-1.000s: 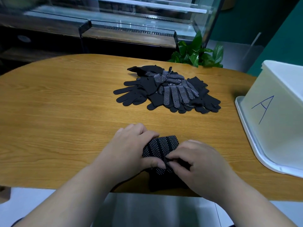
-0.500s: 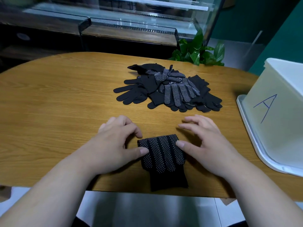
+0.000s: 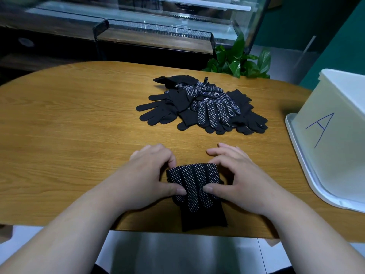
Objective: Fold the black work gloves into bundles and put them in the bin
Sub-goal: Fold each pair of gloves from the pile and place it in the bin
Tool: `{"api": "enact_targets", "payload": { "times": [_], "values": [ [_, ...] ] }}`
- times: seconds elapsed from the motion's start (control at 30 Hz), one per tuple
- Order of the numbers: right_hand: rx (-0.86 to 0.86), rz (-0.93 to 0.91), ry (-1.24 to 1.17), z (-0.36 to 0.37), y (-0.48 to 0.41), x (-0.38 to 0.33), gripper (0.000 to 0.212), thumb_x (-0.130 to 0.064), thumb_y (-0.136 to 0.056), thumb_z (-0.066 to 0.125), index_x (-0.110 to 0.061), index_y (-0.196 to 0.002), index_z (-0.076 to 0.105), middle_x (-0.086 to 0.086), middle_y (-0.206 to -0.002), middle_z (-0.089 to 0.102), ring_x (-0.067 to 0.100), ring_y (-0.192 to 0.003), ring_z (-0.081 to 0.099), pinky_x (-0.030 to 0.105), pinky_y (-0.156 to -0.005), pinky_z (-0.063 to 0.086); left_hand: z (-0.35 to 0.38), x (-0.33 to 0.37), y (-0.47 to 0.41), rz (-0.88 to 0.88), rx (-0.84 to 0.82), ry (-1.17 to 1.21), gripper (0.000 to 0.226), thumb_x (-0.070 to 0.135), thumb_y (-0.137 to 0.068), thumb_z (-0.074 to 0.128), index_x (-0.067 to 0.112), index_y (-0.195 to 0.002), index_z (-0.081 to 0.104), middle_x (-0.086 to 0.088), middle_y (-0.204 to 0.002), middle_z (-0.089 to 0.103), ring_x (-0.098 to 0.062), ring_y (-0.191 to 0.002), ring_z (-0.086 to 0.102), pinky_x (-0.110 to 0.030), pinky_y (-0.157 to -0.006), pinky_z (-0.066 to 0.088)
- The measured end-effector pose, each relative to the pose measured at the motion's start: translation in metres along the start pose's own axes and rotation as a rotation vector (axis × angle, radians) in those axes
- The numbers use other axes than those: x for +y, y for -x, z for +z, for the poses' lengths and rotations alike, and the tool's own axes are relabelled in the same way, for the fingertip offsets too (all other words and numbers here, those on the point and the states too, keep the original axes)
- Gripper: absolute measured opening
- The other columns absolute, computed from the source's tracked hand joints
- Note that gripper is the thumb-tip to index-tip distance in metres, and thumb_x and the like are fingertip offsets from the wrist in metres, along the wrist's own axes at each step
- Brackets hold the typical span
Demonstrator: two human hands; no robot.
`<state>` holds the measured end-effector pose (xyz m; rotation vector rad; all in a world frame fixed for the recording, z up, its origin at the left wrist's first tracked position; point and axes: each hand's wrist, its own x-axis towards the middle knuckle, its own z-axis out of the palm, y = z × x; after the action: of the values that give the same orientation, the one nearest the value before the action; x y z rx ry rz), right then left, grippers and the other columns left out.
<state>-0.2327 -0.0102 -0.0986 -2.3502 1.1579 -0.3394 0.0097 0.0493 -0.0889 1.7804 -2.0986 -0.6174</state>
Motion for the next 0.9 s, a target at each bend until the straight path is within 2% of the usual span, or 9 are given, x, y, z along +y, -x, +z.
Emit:
{"api": "enact_targets", "payload": {
  "times": [0.07,0.13,0.23,0.3,0.43,0.57,0.73,0.83,0.9],
  "values": [
    [-0.004,0.002,-0.010,0.001,0.000,-0.001,0.038,-0.065,-0.070,0.066,-0.045,-0.099,0.055,-0.029,-0.144,0.041,-0.009,-0.146,0.011,0.036,-0.125,0.004,0.000,0.002,0.001,-0.014,-0.001,0.039,0.044,0.055,-0.069,0.080,0.036,-0.089,0.046,0.021,-0.091,0.045,0.014,-0.092,0.036,-0.014,-0.075,0.032],
    [0.009,-0.013,-0.029,0.001,0.000,-0.001,0.037,-0.065,-0.068,0.066,-0.044,-0.095,0.052,-0.029,-0.142,0.043,-0.008,-0.146,0.014,0.038,-0.125,0.008,0.000,0.004,0.002,-0.041,0.000,0.077,0.045,0.055,-0.067,0.081,0.038,-0.087,0.045,0.017,-0.088,0.049,0.004,-0.086,0.041,-0.018,-0.065,0.031],
    [0.043,-0.045,-0.072,0.005,0.001,-0.001,0.035,-0.062,-0.068,0.066,-0.042,-0.090,0.048,-0.028,-0.138,0.048,-0.005,-0.145,0.021,0.040,-0.123,0.019,0.003,0.007,0.005,-0.055,0.011,0.096,0.044,0.053,-0.069,0.080,0.038,-0.089,0.043,0.014,-0.077,0.053,-0.002,-0.080,0.043,-0.020,-0.060,0.030],
    [0.066,-0.059,-0.103,0.008,0.003,-0.003,0.034,-0.060,-0.068,0.064,-0.042,-0.090,0.046,-0.030,-0.133,0.050,-0.005,-0.144,0.025,0.037,-0.120,0.025,0.005,0.008,0.006,-0.027,0.022,0.124,0.042,0.050,-0.071,0.078,0.041,-0.092,0.043,0.014,-0.078,0.056,-0.002,-0.079,0.046,-0.018,-0.062,0.032],
    [0.077,-0.052,-0.116,0.009,0.004,-0.004,0.034,-0.058,-0.068,0.063,-0.042,-0.091,0.044,-0.032,-0.128,0.053,-0.007,-0.140,0.029,0.033,-0.116,0.030,0.004,0.010,0.006,0.049,0.004,0.154,0.036,0.049,-0.075,0.077,0.040,-0.102,0.056,0.023,-0.092,0.061,0.009,-0.097,0.045,-0.012,-0.080,0.031],
    [0.081,-0.054,-0.105,0.009,0.004,-0.005,0.032,-0.054,-0.069,0.065,-0.039,-0.088,0.044,-0.031,-0.126,0.054,-0.006,-0.140,0.030,0.031,-0.114,0.031,0.011,0.005,0.001,0.121,0.039,0.107,0.040,0.067,-0.068,0.070,0.038,-0.095,0.063,0.027,-0.092,0.062,0.008,-0.097,0.050,-0.024,-0.092,0.038],
    [0.103,-0.103,-0.078,0.010,0.005,-0.007,0.030,-0.041,-0.071,0.065,-0.034,-0.082,0.038,-0.026,-0.123,0.057,-0.005,-0.138,0.034,0.019,-0.111,0.028,0.018,0.005,-0.002,0.165,0.153,0.088,0.022,0.047,-0.075,0.077,0.036,-0.082,0.059,0.023,-0.083,0.058,0.001,-0.087,0.053,-0.027,-0.079,0.043],
    [0.102,-0.137,-0.011,0.011,0.008,-0.011,0.029,-0.033,-0.071,0.063,-0.031,-0.079,0.036,-0.021,-0.123,0.059,-0.005,-0.138,0.032,0.009,-0.108,0.022,0.019,0.013,-0.003,0.235,0.204,-0.045,0.013,0.044,-0.079,0.062,0.043,-0.081,0.049,0.024,-0.082,0.052,-0.001,-0.084,0.047,-0.027,-0.078,0.043],
    [0.109,-0.179,0.037,0.012,0.010,-0.012,0.029,-0.032,-0.071,0.062,-0.030,-0.078,0.034,-0.020,-0.124,0.059,-0.004,-0.139,0.032,0.015,-0.109,0.025,0.019,0.015,-0.003,0.283,0.249,-0.101,0.007,0.043,-0.077,0.053,0.041,-0.083,0.051,0.021,-0.082,0.050,-0.006,-0.082,0.046,-0.028,-0.073,0.044]
  ]
}}
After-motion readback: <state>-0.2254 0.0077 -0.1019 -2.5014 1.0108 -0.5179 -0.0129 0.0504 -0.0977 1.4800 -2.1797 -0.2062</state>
